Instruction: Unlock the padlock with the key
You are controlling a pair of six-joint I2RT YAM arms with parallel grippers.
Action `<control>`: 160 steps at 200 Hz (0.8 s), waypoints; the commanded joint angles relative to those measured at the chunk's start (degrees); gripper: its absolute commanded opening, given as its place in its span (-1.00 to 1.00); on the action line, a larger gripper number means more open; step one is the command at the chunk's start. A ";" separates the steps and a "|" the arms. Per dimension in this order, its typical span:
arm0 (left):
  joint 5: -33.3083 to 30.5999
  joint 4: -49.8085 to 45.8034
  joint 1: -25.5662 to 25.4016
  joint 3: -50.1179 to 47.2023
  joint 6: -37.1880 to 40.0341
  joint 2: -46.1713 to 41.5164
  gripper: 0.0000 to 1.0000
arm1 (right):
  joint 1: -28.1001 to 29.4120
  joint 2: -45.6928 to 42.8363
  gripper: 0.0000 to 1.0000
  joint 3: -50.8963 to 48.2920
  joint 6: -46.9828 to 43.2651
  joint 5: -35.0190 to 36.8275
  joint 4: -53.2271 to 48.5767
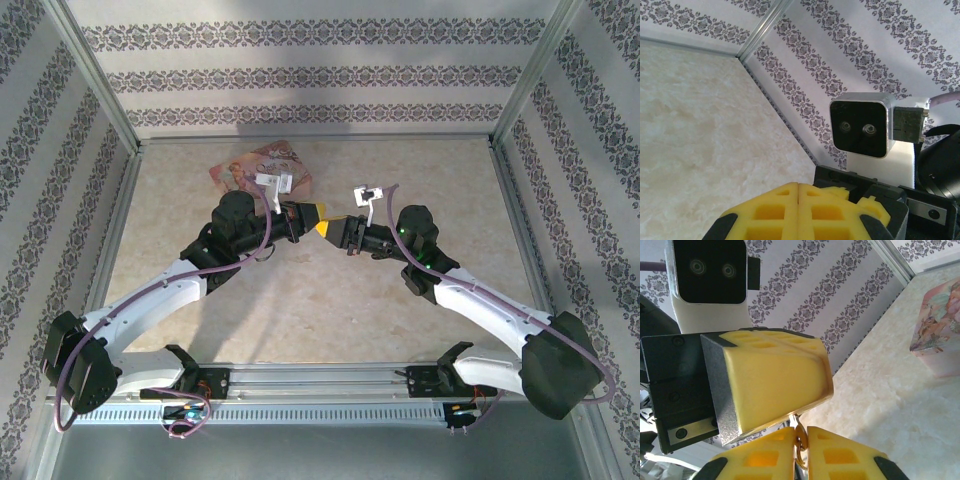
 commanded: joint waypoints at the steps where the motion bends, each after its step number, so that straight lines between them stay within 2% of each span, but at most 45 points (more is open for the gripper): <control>1: -0.12 2.59 -0.20 -0.59 -0.02 -1.25 -1.00 | 0.71 -0.05 -0.88 0.72 -0.38 -1.15 2.39; 12: -0.13 2.60 -0.20 -0.73 -0.03 -1.31 -1.00 | 0.62 -0.16 -1.00 0.72 -0.37 -1.06 2.30; 43: -0.95 2.44 -0.20 -1.01 0.30 -1.98 -0.97 | 0.63 -0.58 -1.00 0.48 -0.72 -0.80 1.62; 71: -2.17 1.60 -0.15 -1.04 1.23 -3.14 -0.68 | 0.52 -1.20 -1.00 0.03 -1.91 -0.11 -0.28; 121: -8.53 -5.71 1.51 0.21 3.83 -6.21 0.19 | -0.02 -3.72 -1.00 -0.34 -6.44 2.26 -8.55; 160: -12.06 -15.22 5.87 3.60 5.71 -5.80 0.39 | -0.34 -8.00 -1.00 -0.29 -12.94 7.98 -21.55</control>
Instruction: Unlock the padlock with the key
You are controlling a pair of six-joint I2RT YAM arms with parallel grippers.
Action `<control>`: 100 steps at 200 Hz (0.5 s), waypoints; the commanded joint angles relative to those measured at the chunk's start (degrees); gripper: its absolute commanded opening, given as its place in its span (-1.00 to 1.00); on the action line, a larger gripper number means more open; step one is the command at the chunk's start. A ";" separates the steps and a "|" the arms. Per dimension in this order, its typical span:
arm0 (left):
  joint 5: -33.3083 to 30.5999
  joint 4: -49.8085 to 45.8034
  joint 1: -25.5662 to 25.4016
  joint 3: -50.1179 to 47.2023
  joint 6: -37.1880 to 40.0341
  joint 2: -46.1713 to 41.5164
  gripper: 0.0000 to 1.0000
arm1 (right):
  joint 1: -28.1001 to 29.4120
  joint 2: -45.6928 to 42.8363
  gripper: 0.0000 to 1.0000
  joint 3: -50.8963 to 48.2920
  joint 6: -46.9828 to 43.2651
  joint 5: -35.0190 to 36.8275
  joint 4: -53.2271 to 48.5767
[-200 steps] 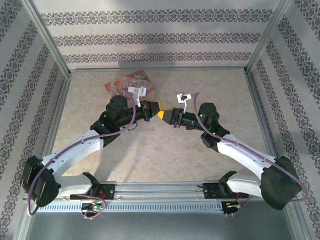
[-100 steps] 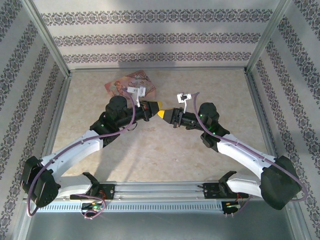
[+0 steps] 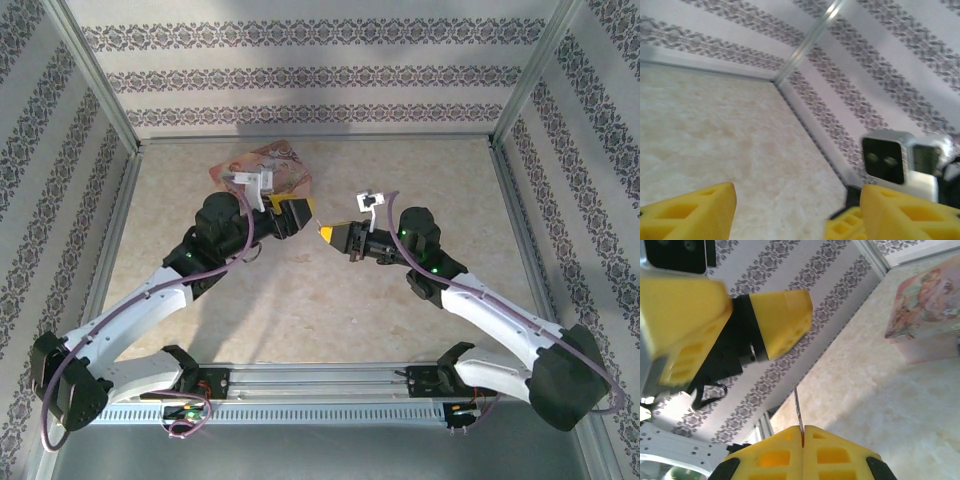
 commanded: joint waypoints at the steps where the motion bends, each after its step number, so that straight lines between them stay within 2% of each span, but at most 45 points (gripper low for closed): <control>1: -3.63 -7.97 3.11 3.53 2.33 0.12 0.39 | -0.27 -3.18 -1.00 -0.27 -6.38 4.84 -9.80; 29: -2.14 -13.91 8.14 7.36 3.11 4.40 0.50 | -0.44 -6.11 -1.00 0.97 -11.40 12.92 -22.63; 43: -3.46 -16.74 9.63 9.87 4.86 7.32 0.59 | -0.45 -7.07 -1.00 1.16 -13.09 16.51 -27.16; 62: -4.82 -19.58 10.93 13.92 8.06 12.30 0.70 | -0.54 -8.14 -1.00 1.07 -14.20 20.44 -31.56; 100: -5.52 -21.50 12.66 22.46 12.07 23.84 0.75 | -0.54 -9.21 -1.00 0.92 -15.03 25.38 -37.75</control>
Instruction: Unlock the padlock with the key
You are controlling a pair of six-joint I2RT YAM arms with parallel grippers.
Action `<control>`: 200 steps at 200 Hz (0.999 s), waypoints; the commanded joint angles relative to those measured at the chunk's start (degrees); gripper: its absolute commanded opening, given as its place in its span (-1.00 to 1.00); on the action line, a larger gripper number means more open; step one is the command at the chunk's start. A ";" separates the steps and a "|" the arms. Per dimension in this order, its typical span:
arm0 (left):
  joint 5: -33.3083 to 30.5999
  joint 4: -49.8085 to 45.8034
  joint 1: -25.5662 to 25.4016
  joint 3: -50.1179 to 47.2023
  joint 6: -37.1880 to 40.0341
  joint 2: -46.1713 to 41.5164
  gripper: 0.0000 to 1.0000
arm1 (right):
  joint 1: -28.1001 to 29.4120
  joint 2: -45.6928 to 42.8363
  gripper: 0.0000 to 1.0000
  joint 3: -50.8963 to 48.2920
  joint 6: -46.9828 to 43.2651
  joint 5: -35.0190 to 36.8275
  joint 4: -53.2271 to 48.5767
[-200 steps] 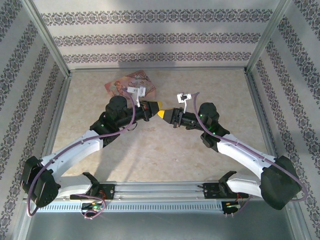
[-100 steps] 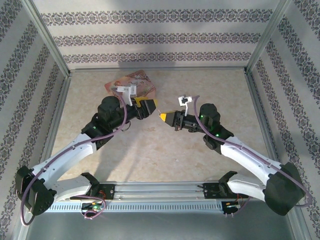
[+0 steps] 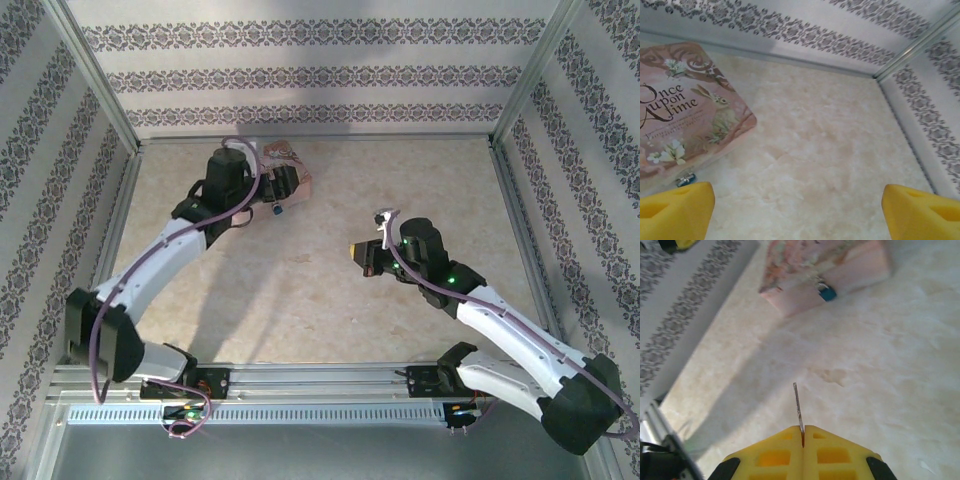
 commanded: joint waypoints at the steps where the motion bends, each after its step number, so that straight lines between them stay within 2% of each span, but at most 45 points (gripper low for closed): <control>1: -1.29 -4.29 1.29 5.23 4.94 5.49 0.75 | -0.45 -1.25 -1.00 0.89 -2.31 5.66 -6.64; 60: -4.27 -9.18 2.01 21.49 9.70 24.78 0.77 | -0.36 -2.74 -1.00 0.70 -2.82 8.24 -12.22; 107: -2.58 -18.19 2.17 38.47 10.32 40.10 0.81 | -0.34 -5.53 -1.00 -1.55 -1.99 9.53 -13.59; 171: -6.58 -27.43 2.15 52.95 12.60 50.07 0.82 | -0.33 -5.94 -1.00 -3.58 -1.18 9.47 -12.69; 200: -6.35 -30.51 2.18 55.84 12.82 52.61 0.83 | -0.36 -5.85 -1.00 -3.94 -1.22 9.47 -12.39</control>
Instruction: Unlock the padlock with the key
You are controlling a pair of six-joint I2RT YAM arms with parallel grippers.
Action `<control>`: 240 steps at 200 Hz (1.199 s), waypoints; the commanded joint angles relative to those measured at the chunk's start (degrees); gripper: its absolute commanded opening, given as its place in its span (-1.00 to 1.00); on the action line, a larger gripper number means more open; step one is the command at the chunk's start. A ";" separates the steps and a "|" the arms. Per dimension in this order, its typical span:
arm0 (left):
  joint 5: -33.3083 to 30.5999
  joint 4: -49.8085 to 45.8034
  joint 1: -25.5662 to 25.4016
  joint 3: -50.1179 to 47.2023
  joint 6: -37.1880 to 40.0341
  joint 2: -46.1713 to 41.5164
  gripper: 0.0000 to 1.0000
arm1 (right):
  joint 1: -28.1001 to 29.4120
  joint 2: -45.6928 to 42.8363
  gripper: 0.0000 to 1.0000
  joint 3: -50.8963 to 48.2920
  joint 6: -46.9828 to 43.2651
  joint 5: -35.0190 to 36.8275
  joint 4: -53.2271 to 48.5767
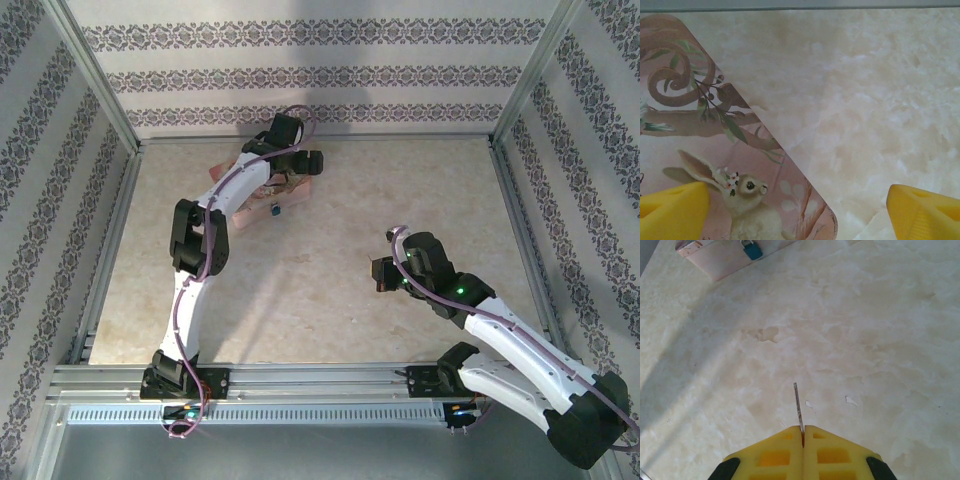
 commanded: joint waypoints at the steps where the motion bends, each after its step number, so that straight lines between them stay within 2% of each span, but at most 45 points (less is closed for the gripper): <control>1: -1.04 -6.32 0.65 3.18 1.89 2.09 0.83 | -0.36 -0.34 -1.00 -1.04 0.51 0.95 0.26; 97: 1.68 -9.42 -2.32 1.07 4.89 2.92 0.84 | -1.62 -0.91 -1.00 -1.49 0.69 0.77 0.14; 164: 0.23 -0.84 -7.82 -15.62 4.60 -7.83 0.84 | -6.24 -3.36 -1.00 -3.46 2.21 -1.28 -0.92; 240: 0.17 7.16 -15.95 -33.22 -1.20 -18.62 0.84 | -12.53 -5.61 -1.00 -5.52 3.31 -4.52 -1.66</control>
